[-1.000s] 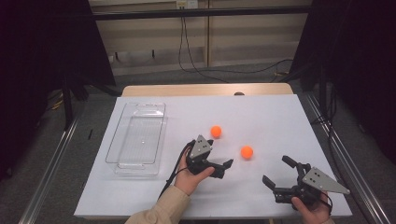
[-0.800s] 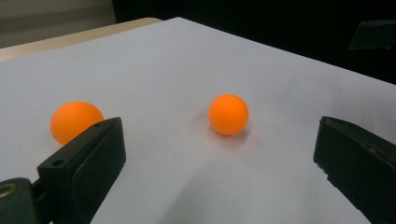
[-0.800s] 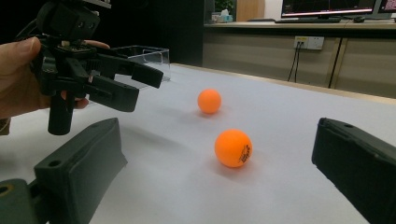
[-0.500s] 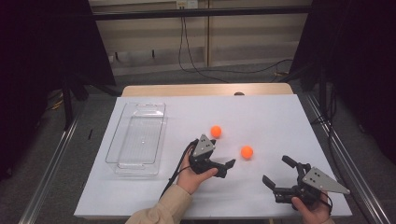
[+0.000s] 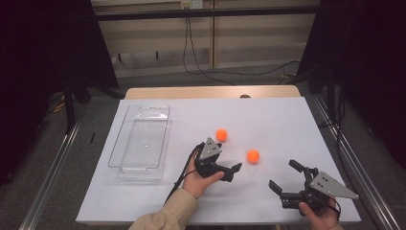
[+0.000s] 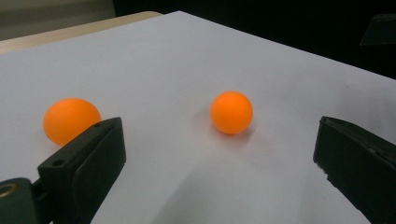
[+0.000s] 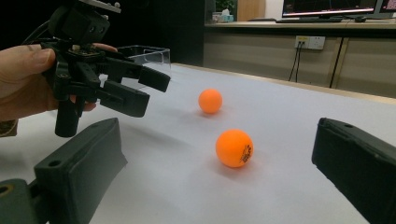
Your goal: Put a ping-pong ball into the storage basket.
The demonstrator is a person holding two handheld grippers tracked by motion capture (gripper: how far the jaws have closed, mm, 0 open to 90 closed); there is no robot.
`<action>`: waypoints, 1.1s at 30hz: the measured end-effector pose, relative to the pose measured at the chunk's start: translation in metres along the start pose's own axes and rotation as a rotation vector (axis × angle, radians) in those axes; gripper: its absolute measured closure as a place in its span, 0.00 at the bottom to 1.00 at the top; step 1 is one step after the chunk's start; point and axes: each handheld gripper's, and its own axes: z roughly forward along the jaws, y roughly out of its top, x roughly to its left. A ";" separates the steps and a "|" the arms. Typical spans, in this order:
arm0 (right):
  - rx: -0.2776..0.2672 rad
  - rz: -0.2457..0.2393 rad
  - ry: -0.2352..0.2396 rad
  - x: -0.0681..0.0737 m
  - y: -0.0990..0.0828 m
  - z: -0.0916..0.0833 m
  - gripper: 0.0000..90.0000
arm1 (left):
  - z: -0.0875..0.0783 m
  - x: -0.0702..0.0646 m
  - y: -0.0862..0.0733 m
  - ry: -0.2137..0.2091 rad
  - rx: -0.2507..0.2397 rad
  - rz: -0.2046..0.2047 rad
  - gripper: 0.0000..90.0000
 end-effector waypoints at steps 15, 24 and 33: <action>0.000 -0.002 0.001 0.000 0.000 0.000 0.02 | 0.008 -0.002 0.003 0.000 0.014 0.001 0.03; 0.000 0.000 0.002 0.000 0.000 0.000 0.01 | 0.011 -0.001 0.003 0.001 0.028 0.010 0.03; -0.002 0.001 0.002 0.000 0.000 0.000 0.01 | 0.014 -0.001 0.003 -0.001 0.031 0.011 0.03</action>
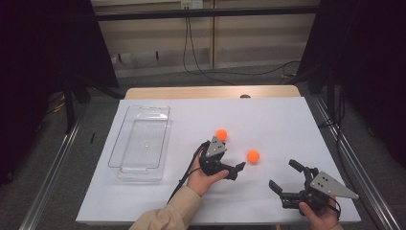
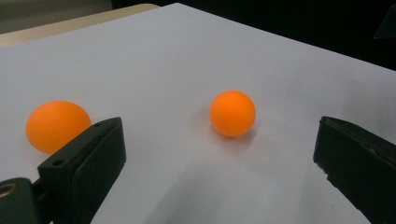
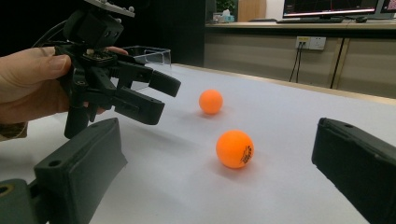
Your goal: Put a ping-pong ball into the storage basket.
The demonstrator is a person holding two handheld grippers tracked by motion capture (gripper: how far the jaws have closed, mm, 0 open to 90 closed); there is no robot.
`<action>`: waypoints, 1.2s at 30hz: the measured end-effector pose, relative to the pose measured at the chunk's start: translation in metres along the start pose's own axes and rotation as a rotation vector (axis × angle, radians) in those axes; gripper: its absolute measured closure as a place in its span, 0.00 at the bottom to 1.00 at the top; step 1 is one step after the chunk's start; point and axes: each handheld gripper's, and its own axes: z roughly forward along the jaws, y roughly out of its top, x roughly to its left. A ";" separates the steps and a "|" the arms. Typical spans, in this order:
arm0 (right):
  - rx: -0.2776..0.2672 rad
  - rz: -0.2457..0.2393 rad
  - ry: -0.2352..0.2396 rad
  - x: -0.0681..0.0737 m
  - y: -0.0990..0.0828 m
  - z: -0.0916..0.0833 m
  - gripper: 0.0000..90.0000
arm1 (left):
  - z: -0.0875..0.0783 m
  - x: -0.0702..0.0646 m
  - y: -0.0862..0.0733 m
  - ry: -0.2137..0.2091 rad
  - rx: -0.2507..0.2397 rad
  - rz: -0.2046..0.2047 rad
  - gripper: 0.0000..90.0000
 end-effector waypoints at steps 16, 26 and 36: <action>0.000 -0.001 0.001 0.000 0.000 0.000 0.02 | 0.004 -0.001 0.002 0.000 -0.001 0.009 0.03; 0.000 0.000 0.000 0.000 0.000 0.000 0.02 | 0.007 0.000 0.003 0.002 0.005 0.016 0.03; -0.001 -0.002 0.001 0.000 0.000 0.000 0.01 | 0.010 -0.001 0.003 0.005 0.007 0.023 0.03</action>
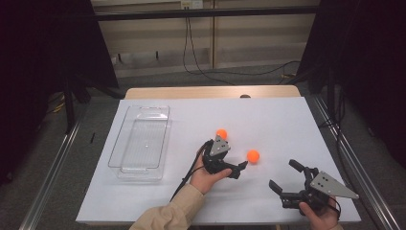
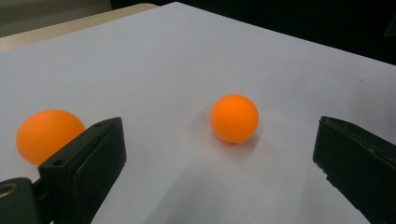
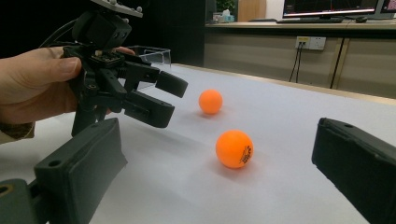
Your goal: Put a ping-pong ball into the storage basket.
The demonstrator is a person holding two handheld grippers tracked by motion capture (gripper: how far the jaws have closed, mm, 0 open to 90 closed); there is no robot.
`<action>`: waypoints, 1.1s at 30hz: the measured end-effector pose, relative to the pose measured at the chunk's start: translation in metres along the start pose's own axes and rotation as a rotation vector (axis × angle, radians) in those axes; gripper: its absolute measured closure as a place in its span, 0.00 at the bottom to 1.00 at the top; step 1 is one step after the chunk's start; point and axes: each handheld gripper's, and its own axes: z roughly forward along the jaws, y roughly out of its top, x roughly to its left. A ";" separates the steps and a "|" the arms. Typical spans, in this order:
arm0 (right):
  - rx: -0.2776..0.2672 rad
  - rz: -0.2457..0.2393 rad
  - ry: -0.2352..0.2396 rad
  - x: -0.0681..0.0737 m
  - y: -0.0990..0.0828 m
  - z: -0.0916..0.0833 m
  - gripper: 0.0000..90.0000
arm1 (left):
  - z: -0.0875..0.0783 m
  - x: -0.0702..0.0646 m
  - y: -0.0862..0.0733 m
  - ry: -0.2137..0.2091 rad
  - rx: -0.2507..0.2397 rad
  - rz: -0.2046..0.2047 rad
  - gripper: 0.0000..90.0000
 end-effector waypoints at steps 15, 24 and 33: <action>0.001 -0.001 0.000 0.000 0.000 0.000 0.02 | 0.007 -0.003 0.004 -0.018 0.027 0.014 0.03; 0.001 0.000 0.003 0.000 0.000 0.000 0.02 | 0.010 -0.002 0.005 -0.020 0.029 0.016 0.03; 0.001 -0.002 0.004 0.000 0.000 0.000 0.02 | 0.014 -0.003 0.006 -0.026 0.039 0.016 0.03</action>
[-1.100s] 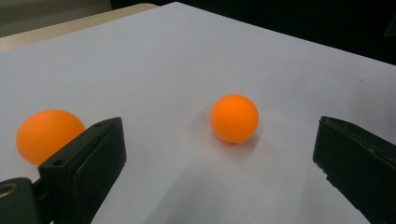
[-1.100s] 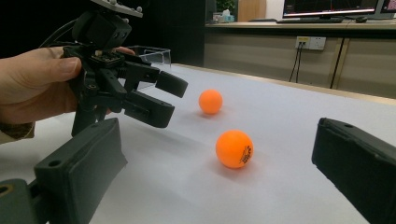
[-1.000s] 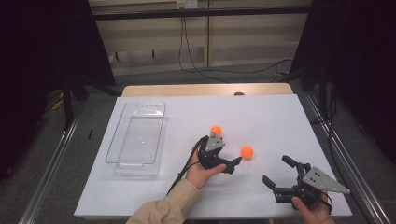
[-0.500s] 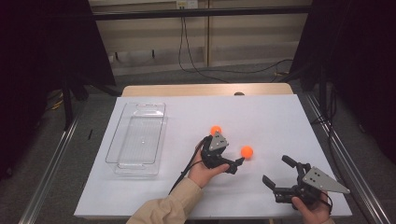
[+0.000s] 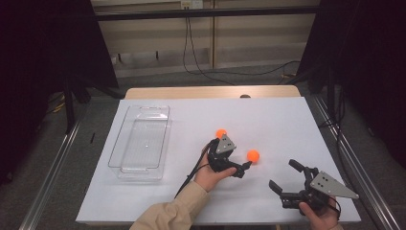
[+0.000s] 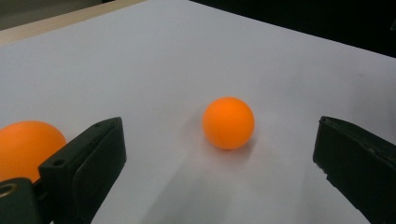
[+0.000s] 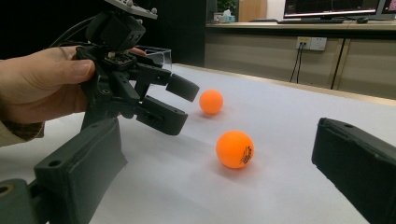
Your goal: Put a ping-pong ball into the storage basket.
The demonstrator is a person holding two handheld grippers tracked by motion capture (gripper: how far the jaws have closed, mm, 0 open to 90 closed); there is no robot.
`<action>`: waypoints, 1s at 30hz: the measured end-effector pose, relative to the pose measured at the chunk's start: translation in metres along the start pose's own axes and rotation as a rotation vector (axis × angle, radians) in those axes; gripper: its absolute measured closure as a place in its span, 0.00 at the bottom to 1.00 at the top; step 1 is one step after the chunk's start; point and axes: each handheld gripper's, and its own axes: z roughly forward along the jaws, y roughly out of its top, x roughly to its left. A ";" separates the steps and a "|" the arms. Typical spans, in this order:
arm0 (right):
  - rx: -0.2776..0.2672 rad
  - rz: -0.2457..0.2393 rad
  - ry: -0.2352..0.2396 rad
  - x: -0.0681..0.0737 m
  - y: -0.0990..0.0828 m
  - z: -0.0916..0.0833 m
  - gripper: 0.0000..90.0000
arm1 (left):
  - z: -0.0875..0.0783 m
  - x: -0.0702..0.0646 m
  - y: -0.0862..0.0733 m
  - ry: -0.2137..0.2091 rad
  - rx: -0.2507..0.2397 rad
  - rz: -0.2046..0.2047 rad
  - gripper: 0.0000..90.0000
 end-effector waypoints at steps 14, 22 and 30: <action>0.001 -0.007 0.005 0.000 0.001 0.000 0.02 | 0.006 0.001 0.001 -0.008 0.007 0.001 0.03; -0.003 -0.007 0.003 0.000 0.001 0.000 0.02 | 0.009 0.001 0.000 -0.010 0.012 0.000 0.03; -0.001 -0.007 0.005 0.000 0.001 0.000 0.01 | 0.012 -0.001 0.001 -0.014 0.025 0.006 0.03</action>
